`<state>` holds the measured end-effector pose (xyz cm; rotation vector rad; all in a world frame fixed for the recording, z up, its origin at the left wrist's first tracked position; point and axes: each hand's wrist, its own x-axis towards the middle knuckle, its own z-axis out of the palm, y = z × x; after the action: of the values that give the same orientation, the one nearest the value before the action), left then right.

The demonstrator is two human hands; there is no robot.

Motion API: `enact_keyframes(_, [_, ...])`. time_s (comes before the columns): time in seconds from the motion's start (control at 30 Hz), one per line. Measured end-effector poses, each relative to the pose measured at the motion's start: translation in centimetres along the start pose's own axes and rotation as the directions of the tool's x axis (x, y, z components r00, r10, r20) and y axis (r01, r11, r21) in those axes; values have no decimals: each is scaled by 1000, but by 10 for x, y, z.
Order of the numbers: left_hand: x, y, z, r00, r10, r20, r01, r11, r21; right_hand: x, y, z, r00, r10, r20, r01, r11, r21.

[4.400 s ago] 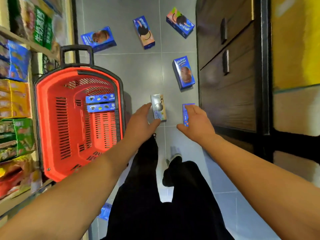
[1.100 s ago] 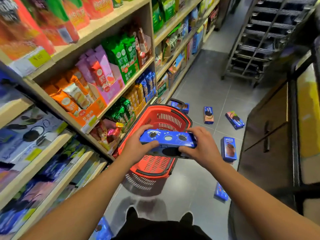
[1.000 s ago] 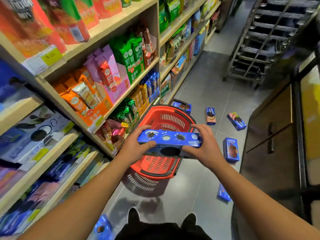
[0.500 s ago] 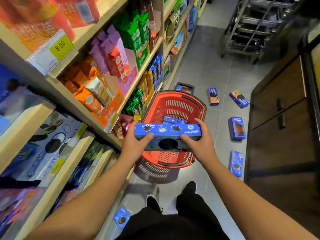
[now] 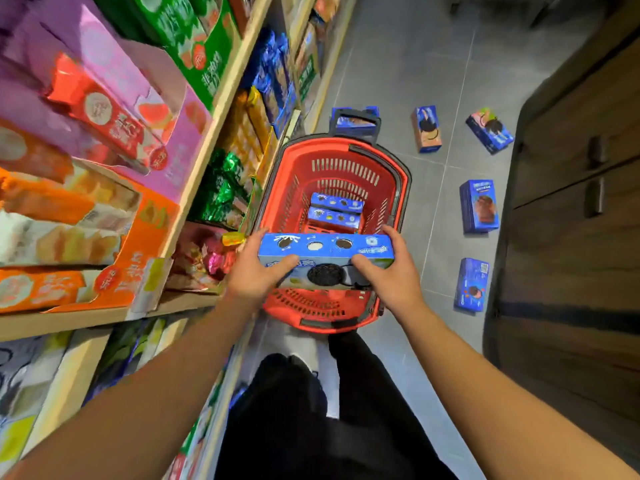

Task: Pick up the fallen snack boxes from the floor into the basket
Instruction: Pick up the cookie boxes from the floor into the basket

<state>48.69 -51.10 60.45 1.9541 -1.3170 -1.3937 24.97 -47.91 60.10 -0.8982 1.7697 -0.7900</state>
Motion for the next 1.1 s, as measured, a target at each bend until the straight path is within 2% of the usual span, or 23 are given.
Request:
enact_keyframes(0.07, [25,-1,12,999,-31,9,31,999,-18,23,9,3,999,37,1,-36,999,-25])
enact_keyframes(0.33, [137,-31,46,999,28,42,-35,985,168,113,63,41,982,165,-91,-168,986,-23])
enact_keyframes(0.43, [189,-67,67,998,7,56,-19,975,223,153,100,70,971,215,-101,-217,976,-14])
enact_keyframes(0.7, [303,-187,149,998,-55,-11,56,957,284,269,234,141,942,307,-134,-313,950,-22])
enact_keyframes(0.93, [372,-267,216,987,-148,-55,156,971,182,336,324,182,929,316,-192,-328,944,-34])
enact_keyframes(1.1, [419,-297,242,996,-79,-34,82,991,109,376,359,193,936,265,-233,-284,957,-52])
